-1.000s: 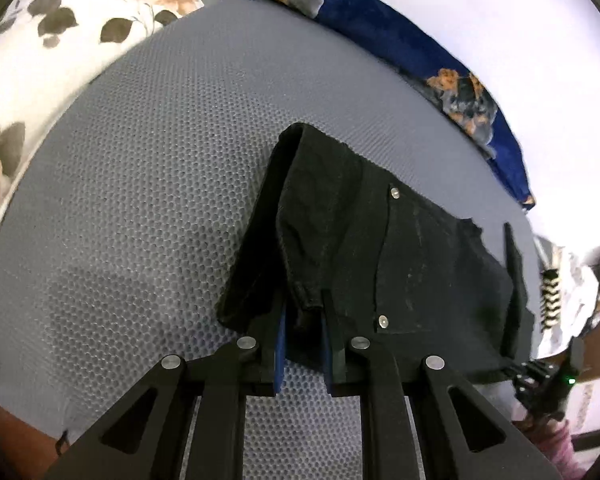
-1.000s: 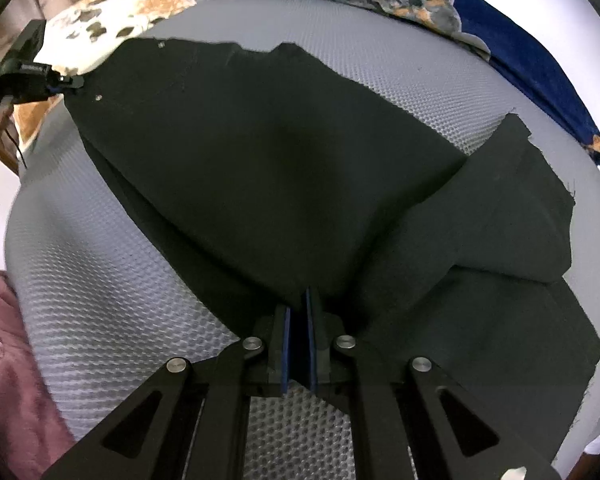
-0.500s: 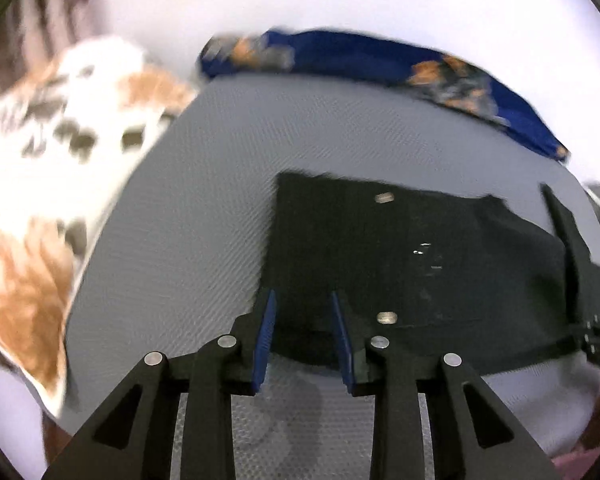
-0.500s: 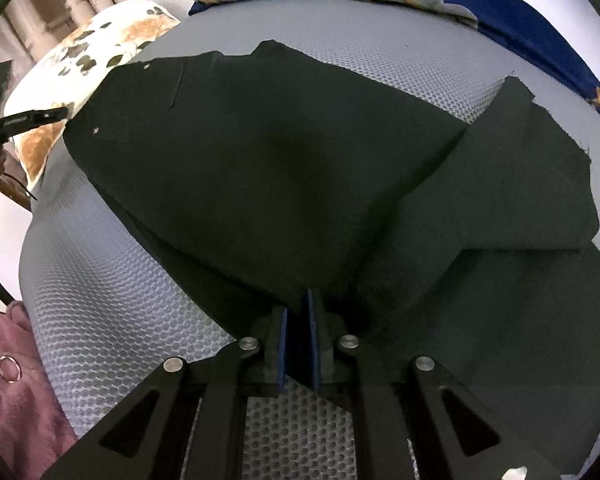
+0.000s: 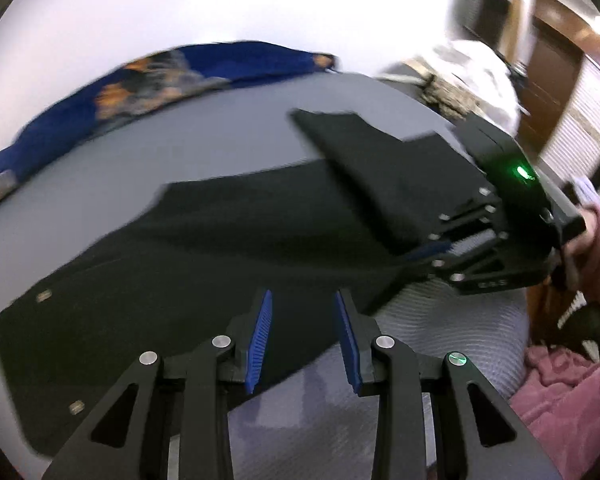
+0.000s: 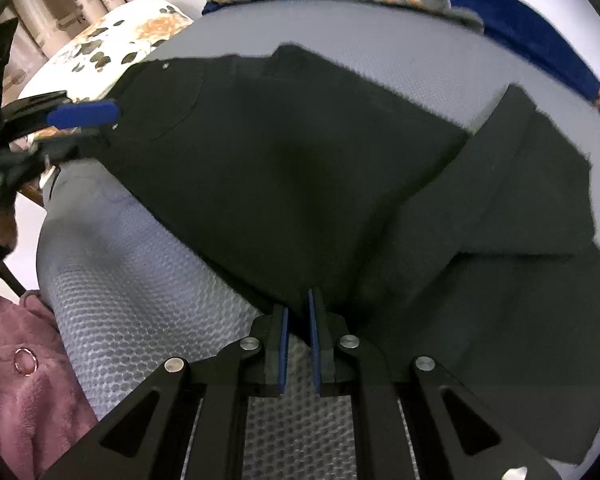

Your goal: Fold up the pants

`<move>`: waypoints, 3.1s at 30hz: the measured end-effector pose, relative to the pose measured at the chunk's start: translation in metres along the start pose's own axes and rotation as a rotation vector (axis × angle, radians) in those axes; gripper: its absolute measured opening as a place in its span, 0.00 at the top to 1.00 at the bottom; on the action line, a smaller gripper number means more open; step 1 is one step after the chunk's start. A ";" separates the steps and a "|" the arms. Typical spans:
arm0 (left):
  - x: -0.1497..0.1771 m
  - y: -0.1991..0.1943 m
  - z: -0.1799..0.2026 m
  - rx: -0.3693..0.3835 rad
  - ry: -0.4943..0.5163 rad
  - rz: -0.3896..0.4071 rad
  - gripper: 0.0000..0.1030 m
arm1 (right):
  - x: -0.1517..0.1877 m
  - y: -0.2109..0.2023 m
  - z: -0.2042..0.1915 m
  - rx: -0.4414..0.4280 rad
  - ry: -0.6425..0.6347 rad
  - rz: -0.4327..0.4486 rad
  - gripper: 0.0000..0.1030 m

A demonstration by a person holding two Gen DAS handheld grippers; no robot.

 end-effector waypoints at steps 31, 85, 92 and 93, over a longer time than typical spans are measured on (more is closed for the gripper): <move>-0.004 0.104 0.058 0.067 0.141 -0.148 0.94 | -0.015 -0.047 0.064 -0.152 0.238 0.150 0.64; 0.001 0.106 0.068 0.026 0.176 -0.163 0.92 | 0.237 -0.117 0.252 0.284 1.279 0.316 0.97; 0.001 0.106 0.074 0.003 0.201 -0.162 0.92 | 0.234 -0.140 0.244 0.322 1.246 0.397 0.97; 0.002 0.105 0.075 -0.001 0.206 -0.159 0.92 | 0.234 -0.142 0.242 0.336 1.232 0.394 0.97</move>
Point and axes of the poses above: each gripper's, at about its wrist camera, not at the fingertips, and y roughly the way its jaws point, z to its right, x to its underside, the point moved 1 cm from there along y, roughly the way its jaws point, and after that the axes turned 8 degrees about -y, right-handed, at the moved point
